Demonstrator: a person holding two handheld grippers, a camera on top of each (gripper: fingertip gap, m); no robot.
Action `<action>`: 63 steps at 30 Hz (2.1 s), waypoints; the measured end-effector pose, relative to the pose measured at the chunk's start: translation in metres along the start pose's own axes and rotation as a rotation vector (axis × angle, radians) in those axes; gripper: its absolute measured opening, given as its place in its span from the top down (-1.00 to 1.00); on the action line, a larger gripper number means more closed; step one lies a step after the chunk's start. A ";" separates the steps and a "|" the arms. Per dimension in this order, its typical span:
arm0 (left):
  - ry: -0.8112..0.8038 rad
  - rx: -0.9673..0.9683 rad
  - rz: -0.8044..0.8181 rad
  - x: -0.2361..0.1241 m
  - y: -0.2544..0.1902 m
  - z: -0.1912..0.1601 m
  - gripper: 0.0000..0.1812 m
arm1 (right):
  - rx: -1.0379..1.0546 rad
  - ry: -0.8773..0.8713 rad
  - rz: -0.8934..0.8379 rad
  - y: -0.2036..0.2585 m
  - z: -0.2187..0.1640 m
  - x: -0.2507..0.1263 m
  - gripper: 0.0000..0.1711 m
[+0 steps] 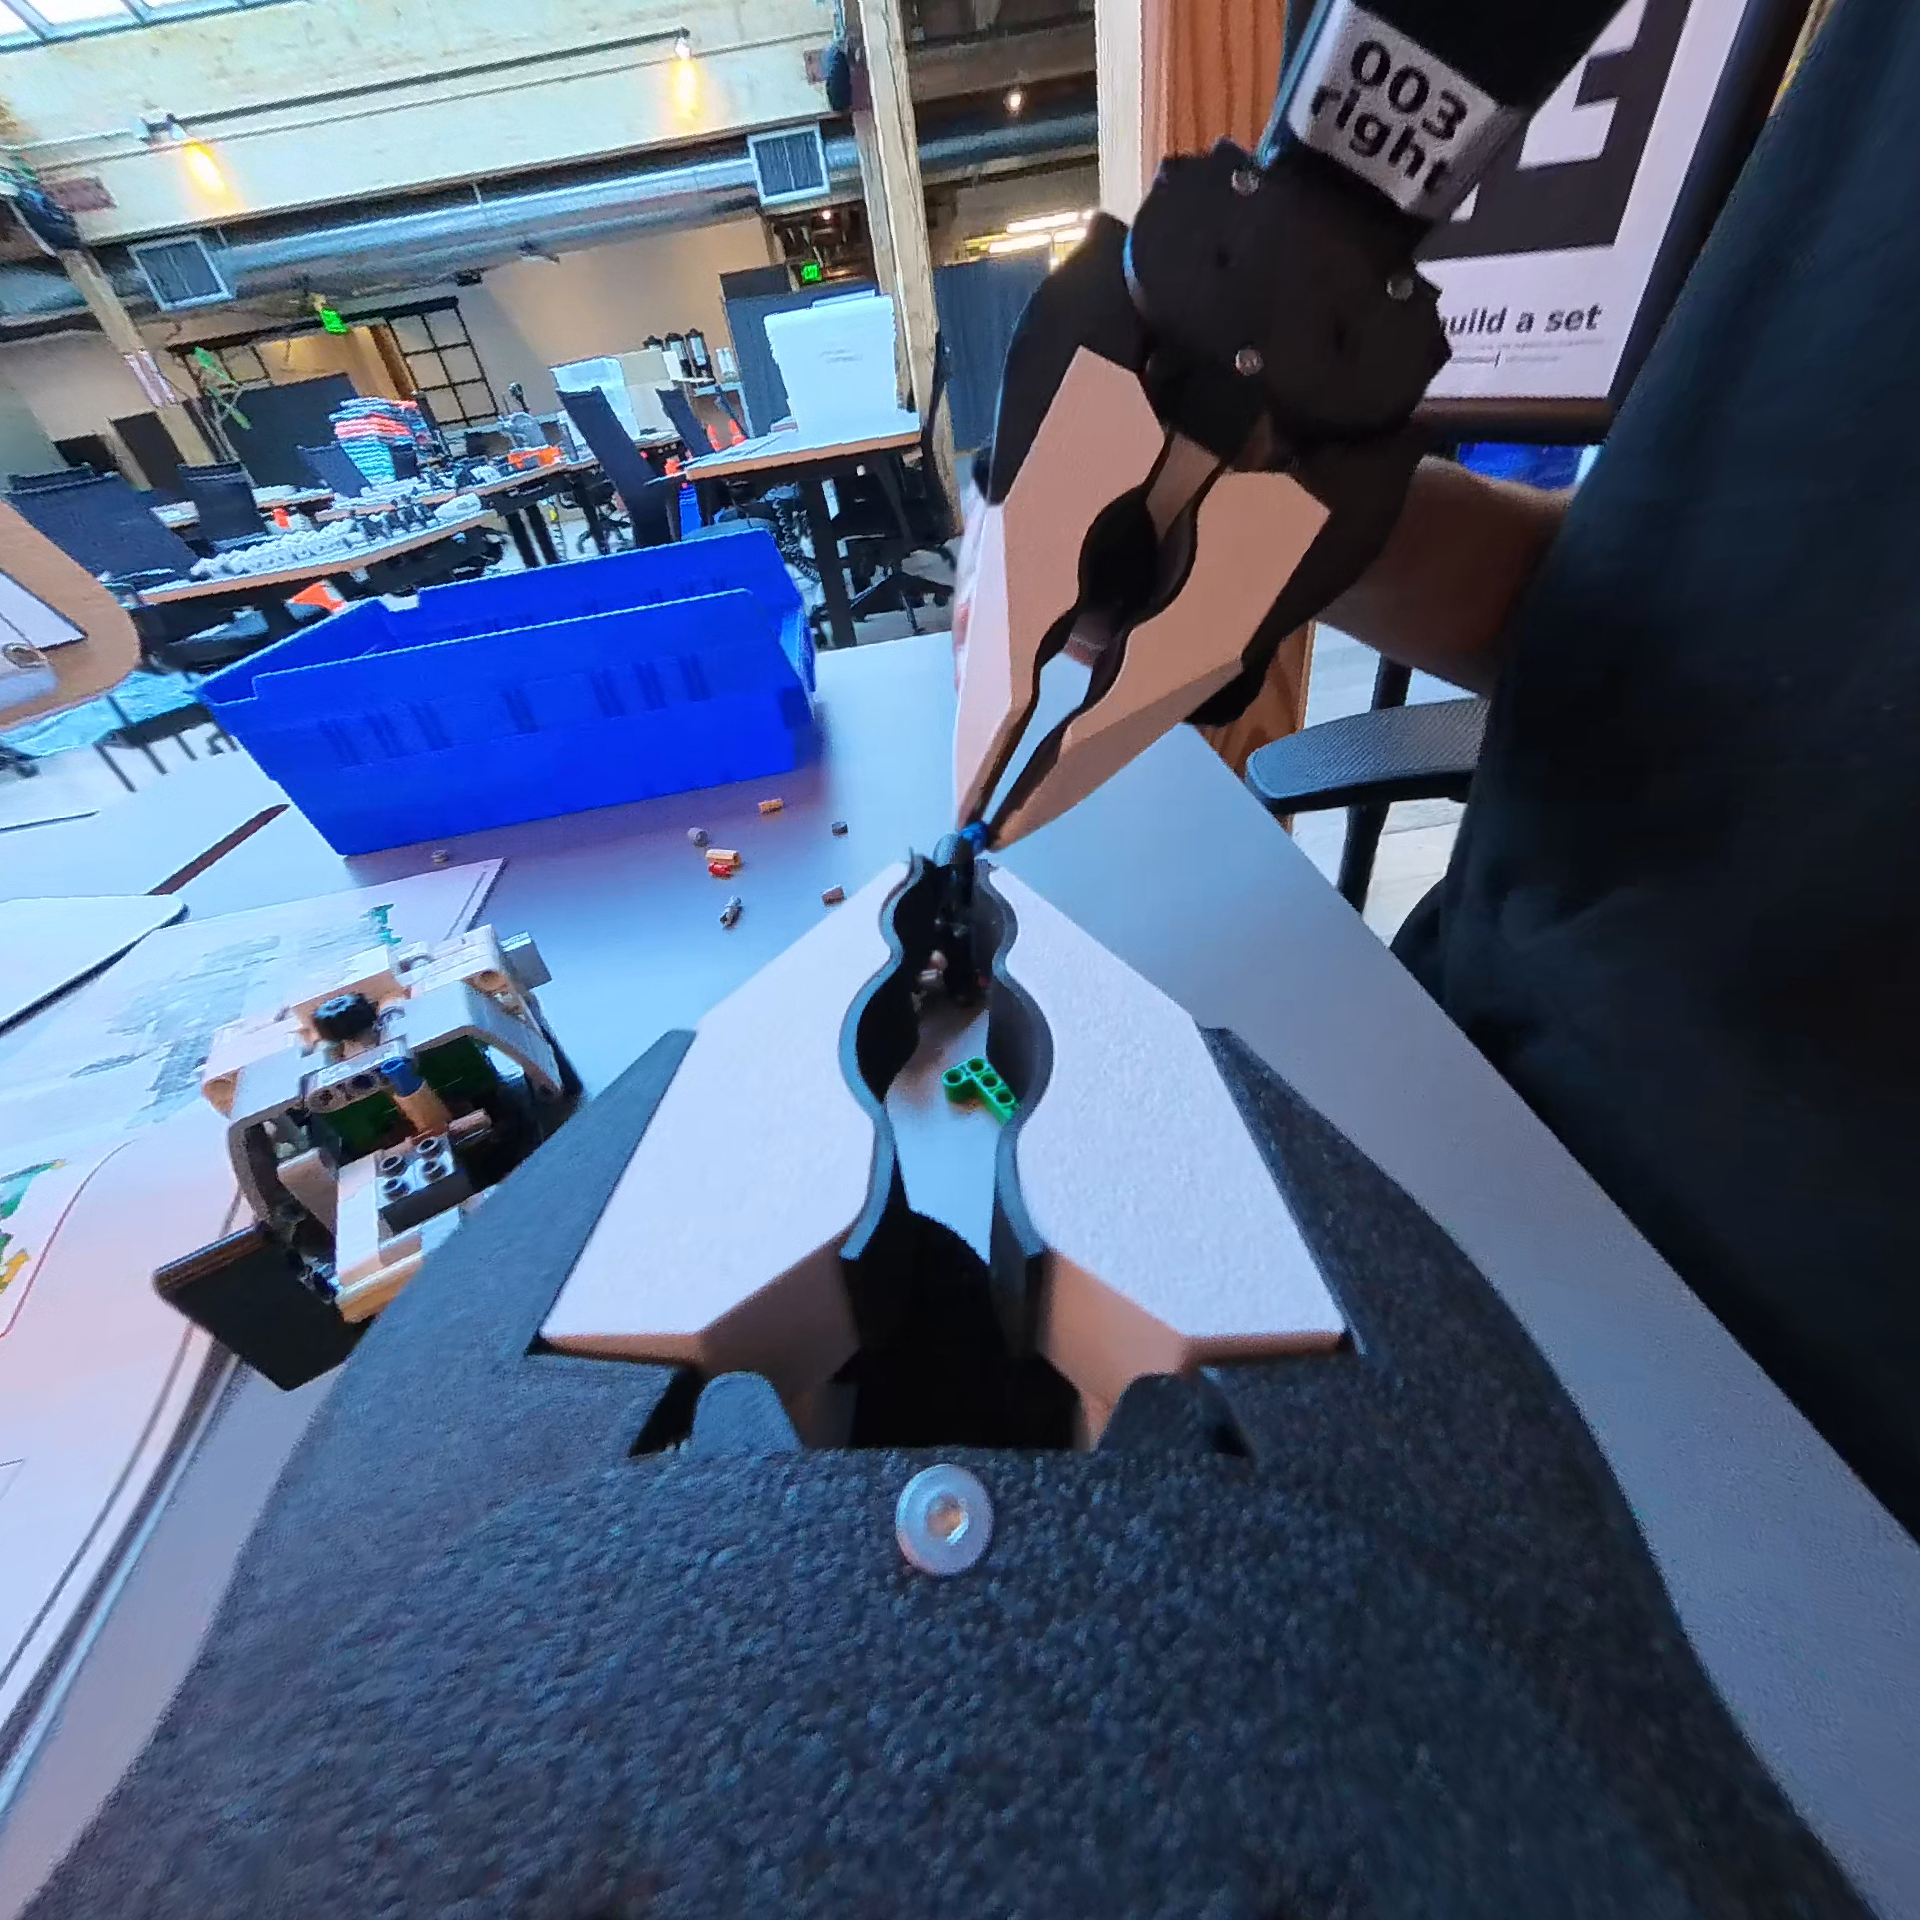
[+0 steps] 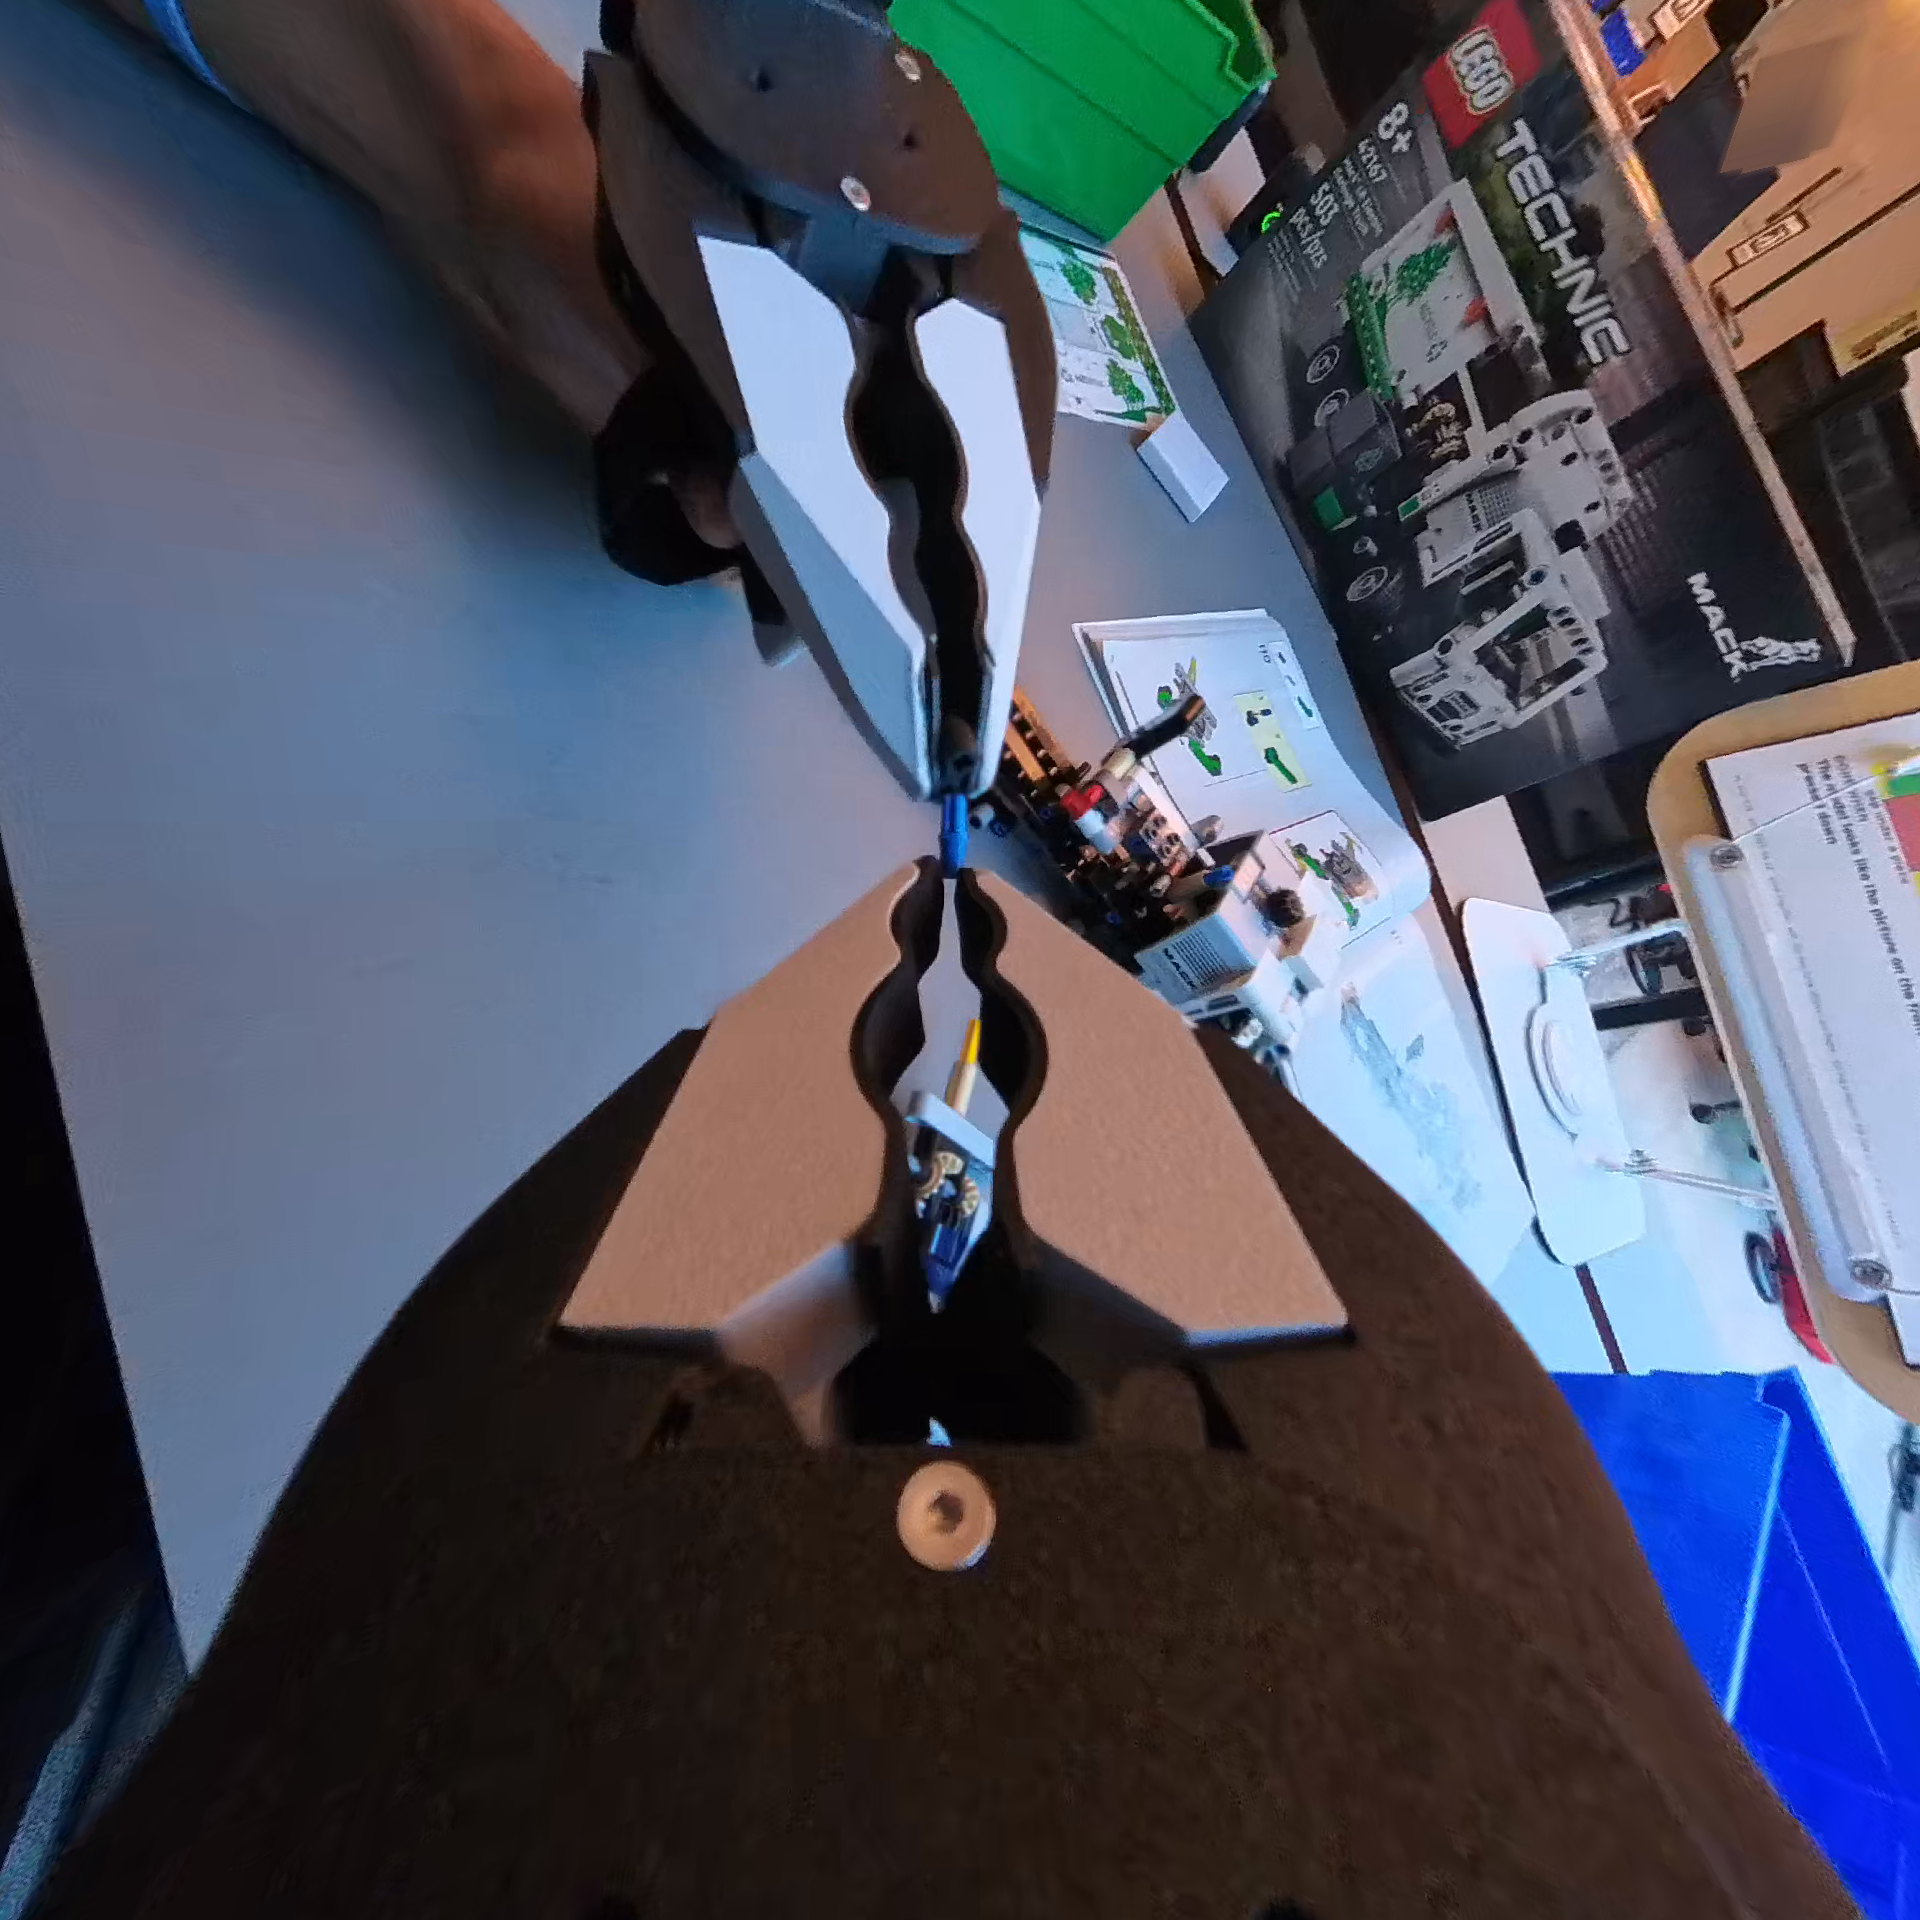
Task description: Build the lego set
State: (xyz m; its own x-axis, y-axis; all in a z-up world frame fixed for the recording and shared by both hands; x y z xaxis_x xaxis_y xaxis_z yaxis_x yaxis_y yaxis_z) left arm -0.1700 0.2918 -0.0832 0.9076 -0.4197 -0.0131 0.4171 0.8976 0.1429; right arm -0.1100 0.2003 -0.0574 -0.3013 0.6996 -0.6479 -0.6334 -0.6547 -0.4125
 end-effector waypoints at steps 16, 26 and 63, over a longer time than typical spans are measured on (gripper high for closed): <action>0.164 0.353 0.086 0.009 -0.013 -0.024 0.96 | -0.058 0.158 0.083 0.010 -0.014 0.013 0.98; 0.187 0.376 0.012 0.011 -0.024 -0.028 0.97 | -0.152 0.065 0.129 0.019 -0.031 0.020 0.98; 0.333 0.428 0.060 0.013 -0.019 -0.043 0.96 | 0.279 0.115 0.604 0.056 -0.062 0.024 0.89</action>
State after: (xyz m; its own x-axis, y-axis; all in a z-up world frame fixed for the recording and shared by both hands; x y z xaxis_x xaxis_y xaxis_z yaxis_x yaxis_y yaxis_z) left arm -0.1637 0.2748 -0.1288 0.9245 -0.2412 -0.2952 0.3700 0.7541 0.5425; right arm -0.1090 0.1628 -0.1357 -0.5925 0.1890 -0.7831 -0.5424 -0.8123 0.2144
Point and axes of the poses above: each gripper's, where its closed fingertips meet, x out along the fingers, z out of its top, y = z × x across the jaws, the point moved 6 cm from there along -x, back along the fingers, and after that the axes turned 15 degrees about z, right-handed, at the moved point
